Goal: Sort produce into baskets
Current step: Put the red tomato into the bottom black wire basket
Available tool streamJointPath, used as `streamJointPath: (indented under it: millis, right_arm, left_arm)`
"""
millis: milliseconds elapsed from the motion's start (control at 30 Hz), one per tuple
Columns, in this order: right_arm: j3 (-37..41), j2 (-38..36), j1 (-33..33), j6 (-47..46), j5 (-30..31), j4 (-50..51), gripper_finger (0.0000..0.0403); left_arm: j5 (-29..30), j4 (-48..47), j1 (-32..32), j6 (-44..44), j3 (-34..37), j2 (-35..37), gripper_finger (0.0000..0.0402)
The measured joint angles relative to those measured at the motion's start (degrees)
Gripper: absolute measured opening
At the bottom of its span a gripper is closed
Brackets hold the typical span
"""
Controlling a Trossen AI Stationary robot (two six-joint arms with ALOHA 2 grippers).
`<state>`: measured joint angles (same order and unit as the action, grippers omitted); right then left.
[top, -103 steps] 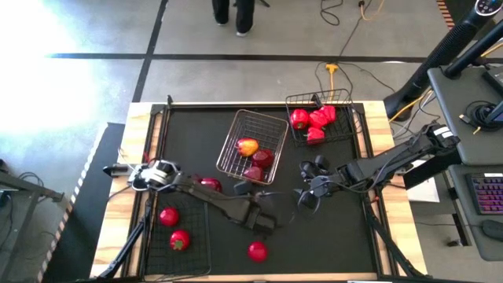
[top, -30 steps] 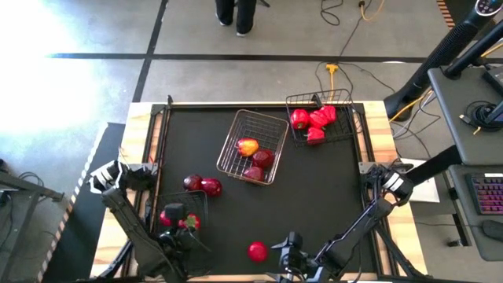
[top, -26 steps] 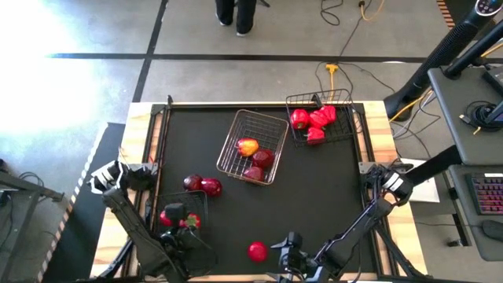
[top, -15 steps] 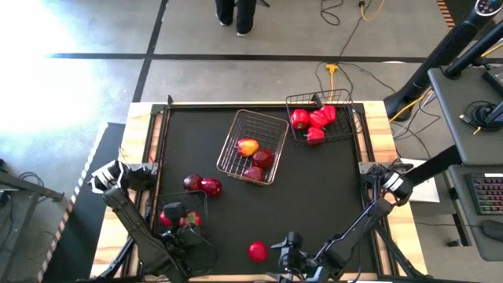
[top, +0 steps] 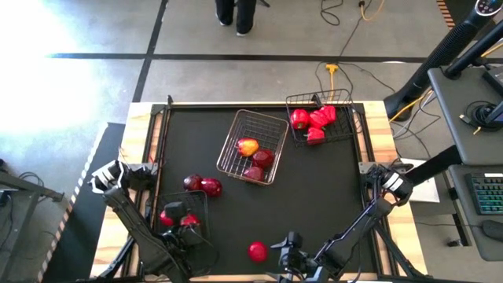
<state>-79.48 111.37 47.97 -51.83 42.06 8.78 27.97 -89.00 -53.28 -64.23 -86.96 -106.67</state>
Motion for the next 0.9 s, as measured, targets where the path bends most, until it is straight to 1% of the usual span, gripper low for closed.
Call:
streamJointPath:
  millis: [100, 200, 333, 433, 500, 600, 733, 800, 900]
  right_arm:
    - [0.02, 0.0, 0.0, 0.0, 0.0, 0.0, 0.0393]
    - [0.02, 0.0, 0.0, 0.0, 0.0, -0.02, 0.0393]
    - [0.02, -0.01, 0.0, -0.01, -0.02, -0.02, 0.0393]
    - [0.02, -0.02, 0.0, 0.0, -0.01, -0.02, 0.0393]
    - [0.02, -0.02, 0.0, 0.0, 0.0, -0.02, 0.0393]
    - [0.02, -0.02, 0.0, 0.24, -0.02, -0.04, 0.0393]
    - [0.02, -0.02, 0.0, 0.37, 0.0, -0.03, 0.0393]
    - [0.03, -0.02, 0.0, 0.37, -0.01, -0.04, 0.0393]
    - [0.18, -0.02, 0.05, 0.39, 0.0, -0.02, 0.0393]
  left_arm:
    - [-0.06, -0.06, 0.12, -1.59, -0.39, -0.02, 0.0343]
    - [-0.56, -0.93, 0.85, -1.49, -2.82, -0.02, 0.0343]
    - [-0.56, -1.08, 2.16, 1.33, -9.55, 0.0, 0.0338]
    - [2.48, 1.76, 3.04, 2.65, -14.97, 0.06, 0.0332]
    - [3.93, 6.78, 3.65, 5.93, -16.87, 0.09, 0.0329]
    - [4.07, 17.95, 4.5, 14.59, -16.95, 0.09, 0.0327]
    - [3.71, 34.06, 5.71, 27.19, -13.09, 0.08, 0.0327]
    - [2.56, 39.76, 6.43, 32.27, -10.92, 0.07, 0.0327]
    - [1.46, 45.82, 8.18, 36.58, -7.8, 0.05, 0.0327]
